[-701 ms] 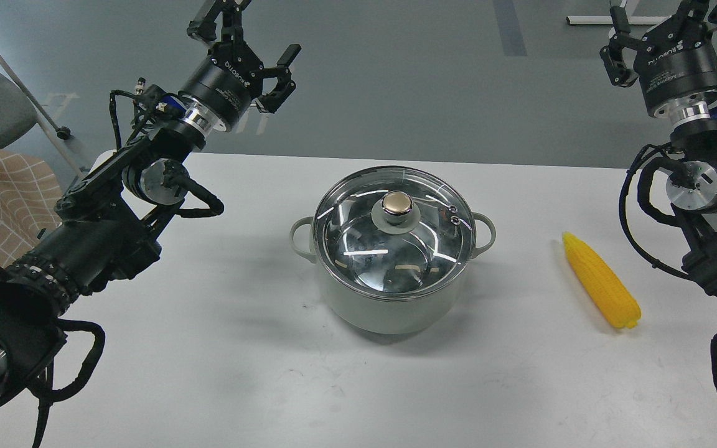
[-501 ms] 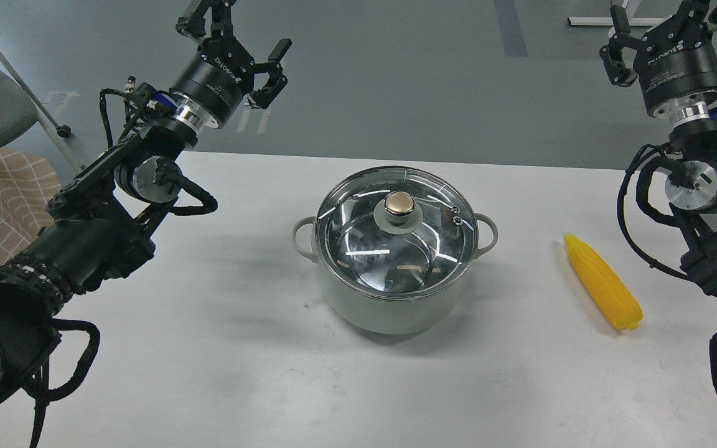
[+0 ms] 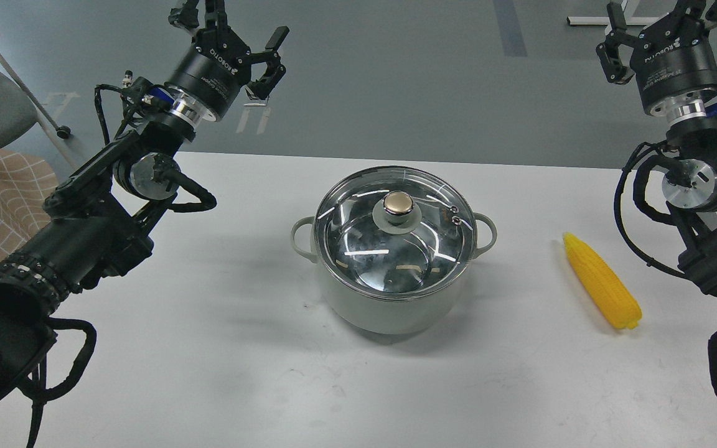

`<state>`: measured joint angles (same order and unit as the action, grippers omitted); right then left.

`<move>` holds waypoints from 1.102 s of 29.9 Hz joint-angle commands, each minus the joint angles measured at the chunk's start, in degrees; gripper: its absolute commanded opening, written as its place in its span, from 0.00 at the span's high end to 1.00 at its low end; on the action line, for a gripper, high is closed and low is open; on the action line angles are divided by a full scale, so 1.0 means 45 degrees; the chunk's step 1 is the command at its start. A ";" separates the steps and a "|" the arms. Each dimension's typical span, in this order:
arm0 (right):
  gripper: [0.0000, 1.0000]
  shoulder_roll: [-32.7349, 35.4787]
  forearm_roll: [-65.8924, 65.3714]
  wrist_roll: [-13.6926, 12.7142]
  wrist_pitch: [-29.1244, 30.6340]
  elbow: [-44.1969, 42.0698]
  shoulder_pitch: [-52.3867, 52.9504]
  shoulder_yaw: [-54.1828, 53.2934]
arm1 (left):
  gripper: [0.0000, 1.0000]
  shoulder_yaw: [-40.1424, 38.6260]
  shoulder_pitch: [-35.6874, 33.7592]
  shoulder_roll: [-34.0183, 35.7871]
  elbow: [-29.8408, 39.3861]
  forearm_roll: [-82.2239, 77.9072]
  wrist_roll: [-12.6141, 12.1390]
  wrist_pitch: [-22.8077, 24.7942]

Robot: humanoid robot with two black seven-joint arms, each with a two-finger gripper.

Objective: Open pot and put corn in

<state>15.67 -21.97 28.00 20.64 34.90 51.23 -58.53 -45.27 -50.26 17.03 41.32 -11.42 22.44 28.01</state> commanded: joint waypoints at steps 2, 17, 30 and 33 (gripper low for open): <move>0.00 -0.0026 -0.0001 0.0000 -0.0017 -0.0001 0.0001 -0.0001 | 0.02 0.0002 -0.0003 0.0043 0.0056 0.0019 0.0032 -0.0001; 0.00 -0.0045 -0.0001 0.0000 -0.0017 0.0058 -0.0038 0.0038 | 0.02 0.0002 0.0016 0.0062 0.0232 0.0019 0.0052 -0.0001; 0.00 -0.0045 -0.0001 0.0000 -0.0037 0.0175 -0.0311 0.0038 | 0.02 0.0002 0.0114 0.0023 0.0252 0.0019 0.0052 -0.0001; 0.00 -0.0026 -0.0001 0.0000 -0.0017 0.0136 -0.0311 0.0019 | 0.02 0.0060 0.0114 0.0062 0.0232 0.0019 0.0013 -0.0001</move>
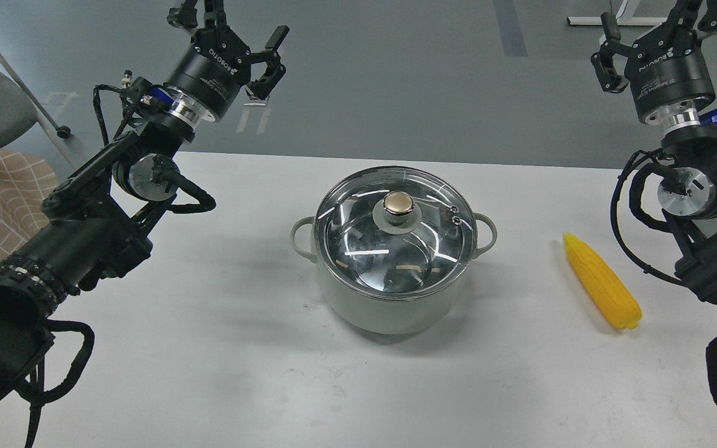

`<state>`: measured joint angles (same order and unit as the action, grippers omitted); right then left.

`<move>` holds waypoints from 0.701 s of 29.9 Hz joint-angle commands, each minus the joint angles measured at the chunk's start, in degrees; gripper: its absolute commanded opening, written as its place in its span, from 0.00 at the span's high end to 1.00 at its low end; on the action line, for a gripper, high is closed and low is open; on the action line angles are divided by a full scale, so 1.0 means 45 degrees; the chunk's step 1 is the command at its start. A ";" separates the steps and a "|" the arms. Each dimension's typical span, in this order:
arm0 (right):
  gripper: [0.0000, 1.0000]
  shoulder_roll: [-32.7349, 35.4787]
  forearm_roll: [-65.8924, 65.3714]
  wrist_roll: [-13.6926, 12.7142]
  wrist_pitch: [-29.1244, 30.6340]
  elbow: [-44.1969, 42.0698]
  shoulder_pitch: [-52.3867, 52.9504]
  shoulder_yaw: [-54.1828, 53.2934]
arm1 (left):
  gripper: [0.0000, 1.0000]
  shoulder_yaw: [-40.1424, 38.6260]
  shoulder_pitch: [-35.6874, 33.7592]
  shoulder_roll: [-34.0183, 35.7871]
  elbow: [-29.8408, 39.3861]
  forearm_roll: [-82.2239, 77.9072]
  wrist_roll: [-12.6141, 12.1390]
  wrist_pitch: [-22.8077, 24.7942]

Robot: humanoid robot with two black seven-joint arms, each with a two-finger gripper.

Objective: Open pot and put corn in

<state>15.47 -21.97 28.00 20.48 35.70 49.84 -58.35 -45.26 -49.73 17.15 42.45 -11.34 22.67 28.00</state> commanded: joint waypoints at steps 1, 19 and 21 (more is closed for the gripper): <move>0.00 0.0078 -0.0001 0.0000 0.0039 -0.0119 -0.0001 -0.0001 | 0.02 0.0193 -0.0023 0.0153 -0.0136 -0.0019 -0.0077 0.0000; 0.00 0.0117 0.0019 0.0000 0.0000 -0.2014 0.0740 0.1718 | 0.02 -0.0040 -0.0395 -0.0021 -0.2051 0.0000 -0.0155 0.0000; 0.00 0.0059 0.0019 0.0000 -0.0019 -0.2014 0.0819 0.1737 | 0.02 -0.0001 -0.0219 -0.0080 -0.1759 -0.0019 -0.0136 -0.0206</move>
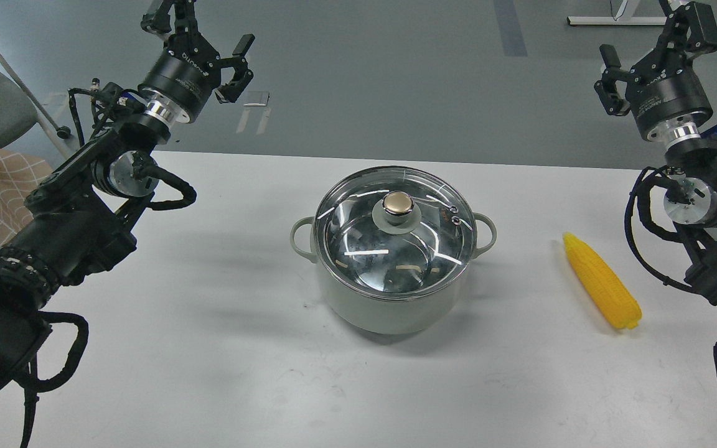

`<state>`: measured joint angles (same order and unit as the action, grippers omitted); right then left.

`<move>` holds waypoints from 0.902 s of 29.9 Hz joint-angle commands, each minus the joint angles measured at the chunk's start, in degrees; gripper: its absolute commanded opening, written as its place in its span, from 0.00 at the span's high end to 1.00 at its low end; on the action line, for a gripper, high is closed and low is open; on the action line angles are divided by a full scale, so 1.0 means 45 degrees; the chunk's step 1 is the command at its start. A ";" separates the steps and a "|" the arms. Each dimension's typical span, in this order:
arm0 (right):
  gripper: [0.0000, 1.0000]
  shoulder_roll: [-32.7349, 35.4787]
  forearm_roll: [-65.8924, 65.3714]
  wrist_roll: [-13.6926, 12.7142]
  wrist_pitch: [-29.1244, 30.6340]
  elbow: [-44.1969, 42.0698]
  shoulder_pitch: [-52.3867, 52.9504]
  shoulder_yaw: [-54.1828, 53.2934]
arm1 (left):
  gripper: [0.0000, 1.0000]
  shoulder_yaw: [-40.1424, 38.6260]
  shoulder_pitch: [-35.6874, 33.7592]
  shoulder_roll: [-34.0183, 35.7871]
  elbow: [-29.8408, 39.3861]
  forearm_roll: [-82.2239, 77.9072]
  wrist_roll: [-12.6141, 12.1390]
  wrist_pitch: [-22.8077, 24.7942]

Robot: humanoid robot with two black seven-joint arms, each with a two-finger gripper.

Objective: Open pot and put corn in

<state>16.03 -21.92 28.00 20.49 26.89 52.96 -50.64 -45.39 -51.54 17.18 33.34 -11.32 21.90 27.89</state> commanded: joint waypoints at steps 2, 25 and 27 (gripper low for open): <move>0.00 -0.0182 0.0007 0.0000 -0.0023 -0.0038 0.0106 0.0024 | 0.02 0.0008 0.0301 -0.0029 0.0520 -0.0023 -0.0003 -0.0164; 0.00 -0.0339 0.0026 0.0000 -0.0199 -0.0019 -0.0168 0.0024 | 0.02 0.0203 0.0361 -0.0302 0.0697 -0.0180 0.0035 -0.0827; 0.00 -0.0417 0.0007 0.0000 -0.0218 -0.0038 -0.0187 0.0024 | 0.02 0.0203 0.0361 -0.0302 0.0697 -0.0180 0.0035 -0.0808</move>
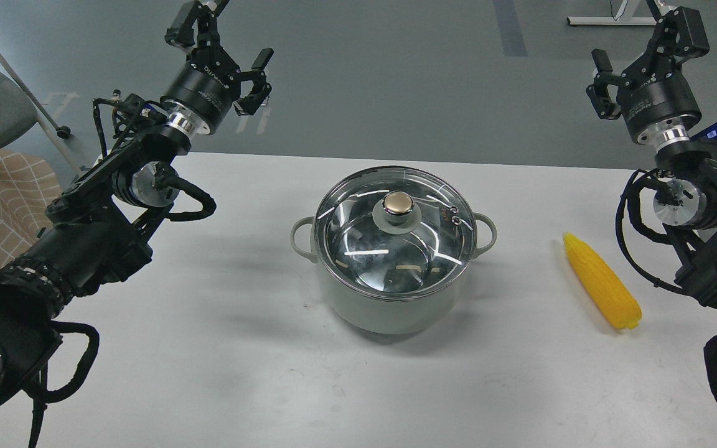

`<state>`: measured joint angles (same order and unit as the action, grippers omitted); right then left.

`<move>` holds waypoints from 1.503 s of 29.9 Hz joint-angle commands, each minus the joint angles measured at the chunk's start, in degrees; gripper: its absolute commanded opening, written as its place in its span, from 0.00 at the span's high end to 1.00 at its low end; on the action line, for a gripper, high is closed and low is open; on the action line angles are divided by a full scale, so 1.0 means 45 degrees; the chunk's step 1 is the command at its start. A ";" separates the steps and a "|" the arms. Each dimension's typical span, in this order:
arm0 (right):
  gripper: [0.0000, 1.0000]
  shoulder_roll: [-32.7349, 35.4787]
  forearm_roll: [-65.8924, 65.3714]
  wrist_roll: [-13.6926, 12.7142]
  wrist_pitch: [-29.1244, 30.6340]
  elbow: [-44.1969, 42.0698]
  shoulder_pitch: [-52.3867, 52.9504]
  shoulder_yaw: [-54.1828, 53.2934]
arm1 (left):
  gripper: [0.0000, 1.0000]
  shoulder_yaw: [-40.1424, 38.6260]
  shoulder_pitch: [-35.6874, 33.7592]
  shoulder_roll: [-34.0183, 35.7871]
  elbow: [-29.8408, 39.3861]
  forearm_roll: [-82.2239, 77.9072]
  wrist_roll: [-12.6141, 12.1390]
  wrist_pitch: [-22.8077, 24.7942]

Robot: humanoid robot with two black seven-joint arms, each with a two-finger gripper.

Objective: Open pot and put corn in

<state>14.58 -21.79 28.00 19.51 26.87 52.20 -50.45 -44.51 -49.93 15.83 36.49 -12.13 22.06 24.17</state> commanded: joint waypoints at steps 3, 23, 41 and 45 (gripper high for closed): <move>0.00 -0.0116 -0.0021 0.0000 0.0000 -0.0035 -0.0058 0.0000 | 0.02 0.0029 -0.0056 0.0017 0.0036 -0.0058 0.0020 -0.0001; 0.00 -0.0018 -0.0002 0.0000 -0.0254 0.0044 -0.0605 -0.0019 | 0.02 0.0029 -0.1013 0.3181 0.8199 -1.4562 0.0430 -0.2167; 0.00 -0.0057 -0.0021 0.0000 -0.0351 0.0083 -0.0683 -0.0039 | 0.02 0.3913 -0.0896 0.1445 0.7987 -2.5083 0.0430 -0.4296; 0.00 -0.0057 -0.0021 0.0000 -0.0371 0.0083 -0.0702 -0.0019 | 0.02 0.4403 -0.0896 0.1170 0.7401 -2.5083 0.0430 -0.4453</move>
<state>14.33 -21.88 28.00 17.87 27.27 49.19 -50.64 -26.23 -54.02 21.98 71.81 -124.94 23.97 4.56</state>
